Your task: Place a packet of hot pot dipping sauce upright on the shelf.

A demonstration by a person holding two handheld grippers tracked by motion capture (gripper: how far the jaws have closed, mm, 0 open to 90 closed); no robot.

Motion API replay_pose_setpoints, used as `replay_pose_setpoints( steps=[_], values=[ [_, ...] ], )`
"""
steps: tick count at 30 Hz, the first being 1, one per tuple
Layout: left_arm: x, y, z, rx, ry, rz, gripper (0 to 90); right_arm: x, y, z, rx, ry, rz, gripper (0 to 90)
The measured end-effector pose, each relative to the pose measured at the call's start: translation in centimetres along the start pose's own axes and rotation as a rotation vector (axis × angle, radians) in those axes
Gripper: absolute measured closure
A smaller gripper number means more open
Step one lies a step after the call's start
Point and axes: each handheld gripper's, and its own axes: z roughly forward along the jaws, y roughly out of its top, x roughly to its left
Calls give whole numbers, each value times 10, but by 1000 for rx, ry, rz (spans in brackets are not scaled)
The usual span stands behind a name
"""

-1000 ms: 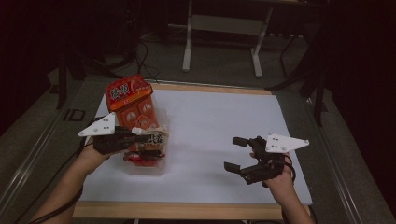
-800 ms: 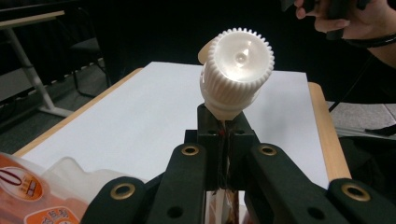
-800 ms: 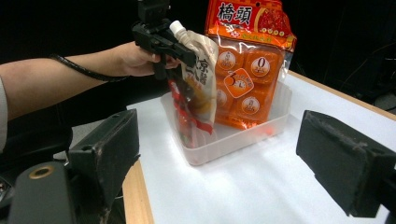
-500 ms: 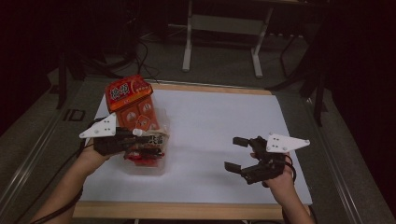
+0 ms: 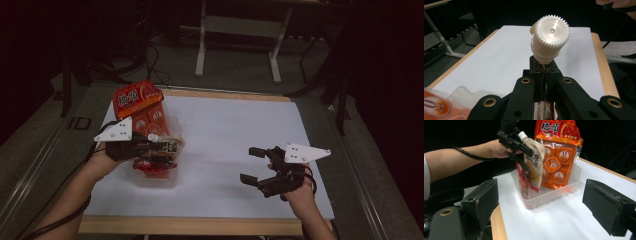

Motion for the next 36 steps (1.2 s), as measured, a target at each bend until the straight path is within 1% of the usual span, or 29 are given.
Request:
replay_pose_setpoints(
  steps=[2,3,7,10,11,12,15,17,18,20,21,23,24,25,26,28,29,30,31,35,36],
  values=[
    [-1,0,2,1,-2,4,880,0,0,0,0,-3,-2,132],
    [-1,-1,3,2,12,16,880,-1,-1,0,0,-2,0,132],
    [-1,-7,5,-12,-3,-6,880,-1,-1,0,2,-1,2,132],
    [0,-13,5,-12,-5,-34,879,-1,-1,0,2,0,2,132],
    [1,-15,5,-10,-5,-37,879,-1,-1,0,2,2,4,132],
    [1,-18,4,-10,-2,-52,878,-1,-1,0,2,3,4,132],
    [1,-23,4,-14,-6,-70,874,-1,-1,0,2,3,5,133],
    [1,-25,3,-19,-11,-89,872,-1,-1,1,5,2,5,133],
    [2,-25,2,-16,-14,-111,868,-1,-1,1,5,2,5,133],
    [1,-26,3,-7,-15,-119,850,-1,-1,2,7,4,3,133],
    [1,-25,3,3,-24,-132,826,-1,-1,2,8,4,1,133],
    [0,-25,5,29,-20,-140,801,-1,-1,3,7,5,3,132],
    [1,-25,5,44,-24,-159,787,-1,-1,3,7,4,4,133],
    [1,-25,5,48,-25,-160,763,-1,-1,3,7,4,4,133],
    [1,-25,5,52,-15,-158,746,-1,-1,3,7,3,4,133],
    [2,-25,4,54,-3,-180,628,-1,-1,2,7,2,5,133],
    [2,-25,4,53,-2,-188,613,-1,-1,2,8,2,6,133],
    [2,-25,3,52,9,-187,593,-1,-1,2,8,1,6,133],
    [2,-24,3,55,16,-188,549,-1,-1,2,8,1,8,133],
    [2,-21,3,50,31,-183,503,-2,-2,2,10,1,12,133],
    [2,-19,3,49,40,-179,490,-2,-2,2,9,1,12,133]
  ],
)
